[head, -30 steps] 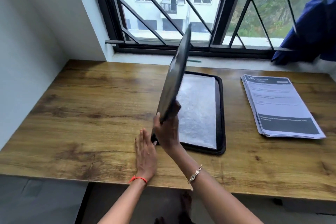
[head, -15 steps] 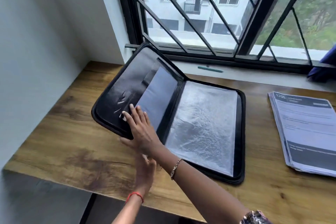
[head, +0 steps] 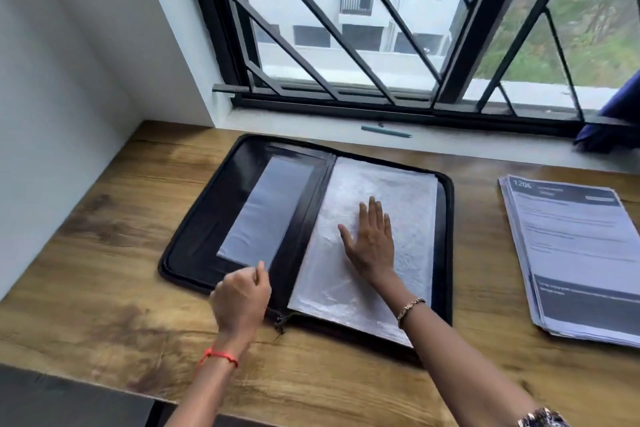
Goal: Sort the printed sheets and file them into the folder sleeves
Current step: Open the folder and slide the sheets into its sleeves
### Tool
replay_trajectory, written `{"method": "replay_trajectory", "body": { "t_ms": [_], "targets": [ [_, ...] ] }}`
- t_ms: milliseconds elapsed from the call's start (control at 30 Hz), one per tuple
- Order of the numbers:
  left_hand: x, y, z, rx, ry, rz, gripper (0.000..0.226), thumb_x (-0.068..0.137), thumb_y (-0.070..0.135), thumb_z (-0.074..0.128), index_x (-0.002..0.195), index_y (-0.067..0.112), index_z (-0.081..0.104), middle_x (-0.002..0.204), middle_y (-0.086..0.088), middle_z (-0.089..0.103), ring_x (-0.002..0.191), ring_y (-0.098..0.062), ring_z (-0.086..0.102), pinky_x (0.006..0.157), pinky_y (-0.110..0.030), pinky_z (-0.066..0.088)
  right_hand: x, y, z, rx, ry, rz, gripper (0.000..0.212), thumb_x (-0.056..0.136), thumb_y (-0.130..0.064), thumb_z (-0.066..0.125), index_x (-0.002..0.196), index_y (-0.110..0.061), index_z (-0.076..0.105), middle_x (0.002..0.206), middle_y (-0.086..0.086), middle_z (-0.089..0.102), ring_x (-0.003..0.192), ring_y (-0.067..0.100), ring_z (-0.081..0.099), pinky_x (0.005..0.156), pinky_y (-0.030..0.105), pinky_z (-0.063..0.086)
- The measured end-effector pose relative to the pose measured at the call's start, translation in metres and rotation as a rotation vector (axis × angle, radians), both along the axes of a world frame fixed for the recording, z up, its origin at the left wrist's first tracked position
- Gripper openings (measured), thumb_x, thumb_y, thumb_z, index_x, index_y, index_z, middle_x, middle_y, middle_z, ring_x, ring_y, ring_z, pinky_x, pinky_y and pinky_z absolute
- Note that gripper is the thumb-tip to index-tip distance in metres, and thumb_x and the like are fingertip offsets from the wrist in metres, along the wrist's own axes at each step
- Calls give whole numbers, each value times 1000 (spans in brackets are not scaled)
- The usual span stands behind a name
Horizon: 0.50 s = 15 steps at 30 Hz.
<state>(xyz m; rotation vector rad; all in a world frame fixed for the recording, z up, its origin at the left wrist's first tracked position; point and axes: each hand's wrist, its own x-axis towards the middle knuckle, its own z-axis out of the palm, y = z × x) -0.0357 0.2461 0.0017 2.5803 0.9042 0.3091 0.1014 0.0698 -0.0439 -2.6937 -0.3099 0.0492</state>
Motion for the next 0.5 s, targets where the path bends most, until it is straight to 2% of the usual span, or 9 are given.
{"method": "replay_trajectory", "body": {
  "t_ms": [67,100,133,167,233,267,333,400,500],
  "targets": [
    [24,-2,-4,32,-157,-300,33,89,28,54,62,9,57,69,-12,64,69,-34,63,57,-33,45,-3,-13,-1,-11,9,-79,79,91,-58,27,149,-6,16,158,14,2,146,27,0,118,36,-3],
    [39,-3,-8,31,-164,-442,34,89,36,47,78,8,64,85,-11,66,85,-31,63,69,-37,50,-6,-20,-2,-13,8,-118,84,87,-63,18,149,-6,16,158,14,2,146,28,-1,118,37,-3],
    [54,-3,-15,18,-124,-556,46,88,43,40,100,7,66,108,-10,65,106,-29,59,89,-41,47,-9,-24,-3,-15,12,-148,90,81,-65,9,150,-7,14,158,14,0,146,28,-3,117,39,-5],
    [66,-5,-23,-6,-54,-639,59,88,49,33,122,8,58,131,-9,55,127,-26,45,107,-42,34,-13,-30,-6,-20,23,-174,92,77,-66,3,150,-10,12,158,14,-3,146,29,-5,116,41,-8],
    [82,-8,-39,-2,67,-726,77,85,60,18,146,14,27,155,3,19,144,-13,7,117,-37,1,-19,-40,-13,-40,60,-209,92,75,-68,-1,151,-16,4,157,12,-10,145,29,-12,112,44,-17],
    [87,-11,-47,14,94,-755,82,83,66,12,149,18,13,156,7,5,143,-7,-6,117,-36,-6,-22,-45,-16,-50,75,-223,91,75,-69,-2,150,-19,0,157,11,-12,145,27,-14,111,44,-19],
    [89,-15,-61,62,114,-774,87,80,75,-1,148,21,-1,155,9,-8,142,-4,-13,116,-37,-11,-24,-53,-20,-49,70,-233,88,77,-70,0,151,-21,2,157,11,-12,145,23,-14,113,42,-18],
    [87,-19,-67,114,126,-765,86,79,74,-11,147,22,-6,155,8,-11,143,-5,-13,114,-36,-15,-24,-60,-22,-39,55,-222,86,80,-69,3,151,-21,8,158,9,-8,145,20,-11,115,39,-14],
    [83,-28,-67,70,124,-736,87,78,75,-12,146,21,-6,155,7,-9,142,-3,-13,113,-32,-19,-21,-71,-21,-35,35,-193,84,81,-69,6,150,-22,11,158,6,-6,145,17,-11,116,37,-13]
  ]
}}
